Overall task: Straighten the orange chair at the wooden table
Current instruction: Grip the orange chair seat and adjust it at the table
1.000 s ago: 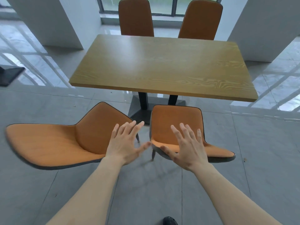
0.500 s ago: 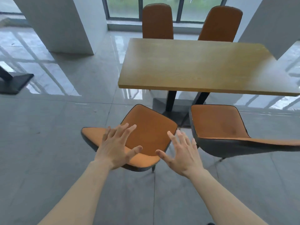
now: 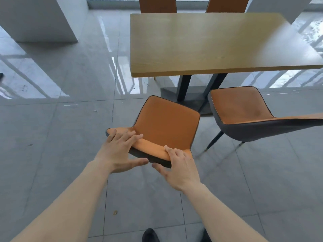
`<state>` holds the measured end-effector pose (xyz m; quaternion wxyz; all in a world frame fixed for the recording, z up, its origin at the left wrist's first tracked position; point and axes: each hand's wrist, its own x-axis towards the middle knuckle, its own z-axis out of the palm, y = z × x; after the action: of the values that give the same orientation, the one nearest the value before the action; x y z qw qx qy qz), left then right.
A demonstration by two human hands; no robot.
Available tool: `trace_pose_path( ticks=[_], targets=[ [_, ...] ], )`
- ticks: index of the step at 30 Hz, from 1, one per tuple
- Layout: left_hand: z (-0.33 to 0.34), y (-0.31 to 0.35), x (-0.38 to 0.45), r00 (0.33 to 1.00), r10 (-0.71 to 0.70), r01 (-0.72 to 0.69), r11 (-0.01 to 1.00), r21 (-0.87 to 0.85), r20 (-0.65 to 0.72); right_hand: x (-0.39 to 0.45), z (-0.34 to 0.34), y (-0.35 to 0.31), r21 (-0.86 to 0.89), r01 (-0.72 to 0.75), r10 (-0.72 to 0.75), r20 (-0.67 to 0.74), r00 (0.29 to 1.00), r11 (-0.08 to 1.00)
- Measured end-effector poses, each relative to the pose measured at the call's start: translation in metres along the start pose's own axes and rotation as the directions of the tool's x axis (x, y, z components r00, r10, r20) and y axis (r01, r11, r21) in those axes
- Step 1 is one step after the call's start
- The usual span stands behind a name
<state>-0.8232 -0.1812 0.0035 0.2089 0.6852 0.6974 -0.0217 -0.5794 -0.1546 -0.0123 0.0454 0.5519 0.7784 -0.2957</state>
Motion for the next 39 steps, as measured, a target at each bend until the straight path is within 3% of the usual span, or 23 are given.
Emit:
trace_pose_path(
  ticks=[3, 6, 21, 31, 39],
  targets=[
    [0.012, -0.005, 0.001, 0.996, 0.018, -0.016, 1.0, 0.023, -0.086, 0.004, 0.003, 0.001, -0.019, 0.032, -0.033, -0.083, 0.996, 0.999],
    [0.019, -0.004, 0.003, 0.99, 0.018, -0.014, 0.999, 0.034, -0.138, 0.008, -0.001, 0.006, -0.037, 0.056, -0.057, -0.023, 0.998, 0.998],
    [0.02, 0.075, 0.065, 0.972, -0.107, 0.111, 0.994, 0.007, -0.21, 0.067, -0.075, 0.084, -0.136, 0.133, -0.12, 0.098, 0.988, 0.982],
    [0.008, 0.125, 0.141, 0.952, -0.201, 0.204, 0.979, -0.009, -0.231, 0.131, -0.136, 0.134, -0.157, 0.185, -0.173, 0.086, 0.981, 0.97],
    [-0.017, 0.129, 0.179, 0.927, -0.208, 0.22, 0.976, 0.002, -0.312, 0.174, -0.168, 0.14, -0.167, 0.248, -0.238, 0.079, 0.968, 0.954]
  ],
)
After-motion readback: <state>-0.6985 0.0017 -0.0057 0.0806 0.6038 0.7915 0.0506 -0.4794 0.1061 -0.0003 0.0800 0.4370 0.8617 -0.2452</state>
